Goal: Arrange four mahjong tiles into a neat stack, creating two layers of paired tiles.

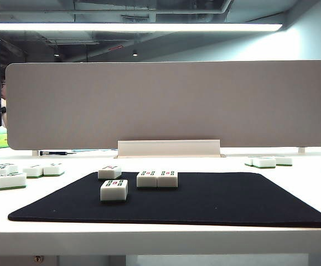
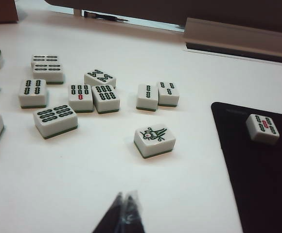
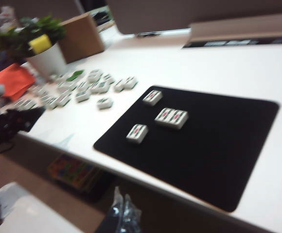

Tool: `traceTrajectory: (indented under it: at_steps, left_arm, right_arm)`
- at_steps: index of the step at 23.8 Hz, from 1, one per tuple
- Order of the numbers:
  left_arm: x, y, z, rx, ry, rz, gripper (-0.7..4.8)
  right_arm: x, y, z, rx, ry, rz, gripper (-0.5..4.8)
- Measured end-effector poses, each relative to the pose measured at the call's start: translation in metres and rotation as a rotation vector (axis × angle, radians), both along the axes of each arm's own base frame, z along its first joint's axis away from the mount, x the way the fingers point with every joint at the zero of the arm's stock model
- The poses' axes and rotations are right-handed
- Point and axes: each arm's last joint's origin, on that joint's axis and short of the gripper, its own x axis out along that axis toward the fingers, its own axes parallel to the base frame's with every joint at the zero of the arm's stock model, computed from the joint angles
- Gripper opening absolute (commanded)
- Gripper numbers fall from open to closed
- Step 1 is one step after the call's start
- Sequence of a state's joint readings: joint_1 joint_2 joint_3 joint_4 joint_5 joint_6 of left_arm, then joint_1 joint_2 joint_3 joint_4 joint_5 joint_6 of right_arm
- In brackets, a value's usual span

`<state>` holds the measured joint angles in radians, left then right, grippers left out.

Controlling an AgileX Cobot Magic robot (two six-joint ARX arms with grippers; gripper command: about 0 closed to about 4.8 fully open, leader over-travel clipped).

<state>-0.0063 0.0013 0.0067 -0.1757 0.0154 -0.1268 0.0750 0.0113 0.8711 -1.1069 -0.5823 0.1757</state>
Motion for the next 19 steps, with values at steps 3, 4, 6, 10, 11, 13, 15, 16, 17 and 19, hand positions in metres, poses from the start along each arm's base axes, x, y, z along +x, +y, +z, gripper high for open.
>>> traceTrajectory:
  at_steps: [3,4,6,10,11,13,15,16,17,19]
  left_arm:
    - [0.0,0.0,0.0,-0.03,0.001,0.002,-0.06]
    - [0.0,0.0,0.0,-0.037,0.001,0.002,-0.06]
    - [0.0,-0.001,0.001,-0.069,0.002,-0.007,-0.06]
    - [-0.003,-0.002,0.01,-0.099,0.004,-0.048,-0.06]
    - [-0.003,-0.002,0.013,-0.101,0.001,-0.05,-0.06]
    - [-0.009,-0.002,0.033,-0.102,-0.031,-0.058,-0.06]
    - [-0.012,-0.002,0.043,-0.101,-0.048,-0.059,-0.06]
    - [-0.014,-0.002,0.049,-0.101,-0.058,-0.059,-0.06]
    - [-0.016,-0.002,0.054,-0.1,-0.064,-0.06,-0.06]
    - [-0.017,-0.002,0.064,-0.1,-0.07,-0.06,-0.06]
  right_arm:
    - [-0.001,0.0,-0.002,0.002,0.023,0.016,-0.01]
    - [-0.001,0.0,-0.002,0.002,0.025,0.016,-0.01]
    - [-0.001,0.0,-0.002,0.002,0.027,0.016,-0.01]
    - [-0.001,0.0,-0.002,0.002,0.027,0.016,-0.01]
    - [-0.001,0.0,-0.002,0.002,0.027,0.016,-0.01]
    - [-0.001,0.0,-0.002,0.002,0.028,0.016,-0.01]
    - [-0.001,0.0,-0.002,0.002,0.027,0.016,-0.01]
    - [-0.001,0.0,-0.002,0.002,0.028,0.016,-0.01]
    - [-0.001,0.0,-0.002,0.002,0.027,0.016,-0.01]
    - [-0.001,0.0,-0.002,0.002,0.028,0.016,-0.01]
